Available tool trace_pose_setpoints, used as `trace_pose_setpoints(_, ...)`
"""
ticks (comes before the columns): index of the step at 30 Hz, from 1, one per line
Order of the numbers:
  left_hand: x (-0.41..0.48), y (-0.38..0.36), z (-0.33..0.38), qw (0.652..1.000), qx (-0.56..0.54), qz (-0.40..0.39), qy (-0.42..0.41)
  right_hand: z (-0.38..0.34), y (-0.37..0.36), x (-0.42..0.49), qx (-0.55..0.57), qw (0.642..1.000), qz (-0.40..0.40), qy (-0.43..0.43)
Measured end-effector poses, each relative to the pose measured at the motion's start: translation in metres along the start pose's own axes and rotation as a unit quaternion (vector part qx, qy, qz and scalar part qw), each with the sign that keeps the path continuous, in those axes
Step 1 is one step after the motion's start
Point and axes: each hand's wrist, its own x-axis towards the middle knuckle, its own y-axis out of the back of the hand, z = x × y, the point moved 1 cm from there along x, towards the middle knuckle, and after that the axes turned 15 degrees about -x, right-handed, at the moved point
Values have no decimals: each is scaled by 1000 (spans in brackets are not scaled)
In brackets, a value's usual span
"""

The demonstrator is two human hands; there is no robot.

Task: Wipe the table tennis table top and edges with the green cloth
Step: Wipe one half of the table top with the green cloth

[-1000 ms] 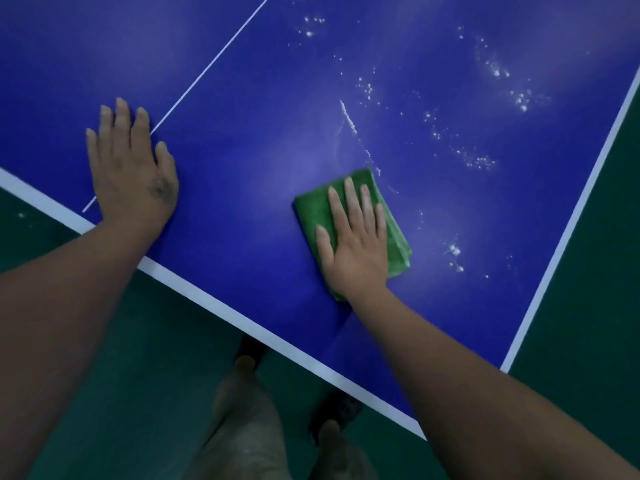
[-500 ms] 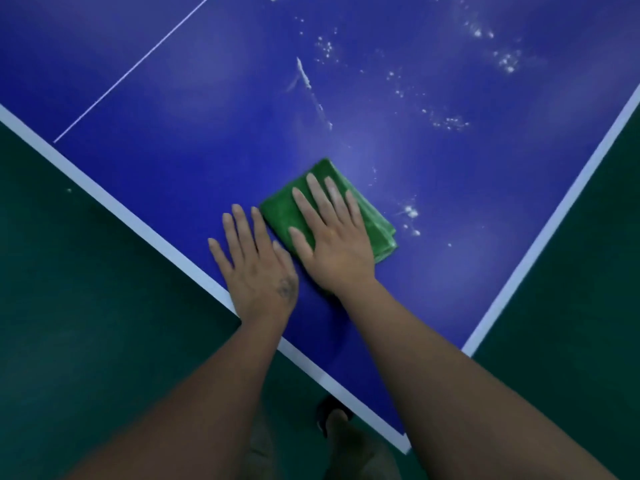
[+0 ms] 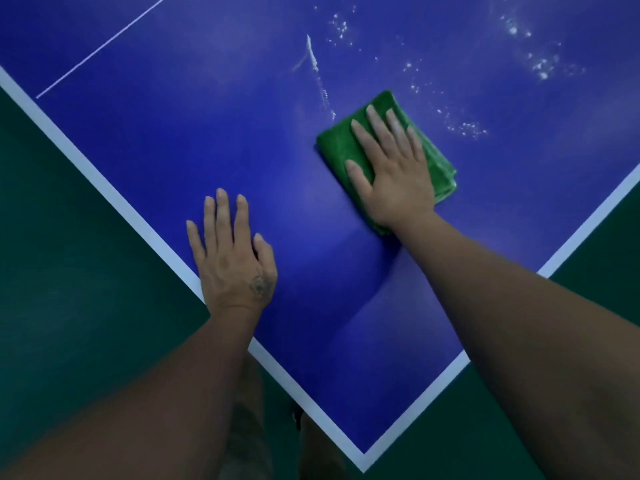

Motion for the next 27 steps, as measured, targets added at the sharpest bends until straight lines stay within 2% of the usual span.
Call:
trace_pose_setpoints(4, 0, 2, 2, 1000, -6, -3, 2, -2, -2, 13, -5, 1000, -3, -26)
trace_pose_setpoints(8, 0, 3, 4, 1000, -5, -6, 0, -27, 0, -31, -6, 998, 12, -54)
trace_pose_setpoints(12, -1, 4, 4, 1000, -13, -5, 1, -56, -2, -137, 39, 998, 20, 38)
trace_pose_setpoints(16, 0, 5, 4, 1000, -16, -15, 12, -24, -3, -210, 51, 989, -26, 135)
trace_pose_setpoints(20, 0, 4, 3, 1000, -19, -10, 9, 29, -6, -176, 21, 975, -35, 218)
trace_pose_setpoints(27, 0, 2, 0, 1000, -19, 4, 4, 63, -9, -58, -8, 993, 15, 116)
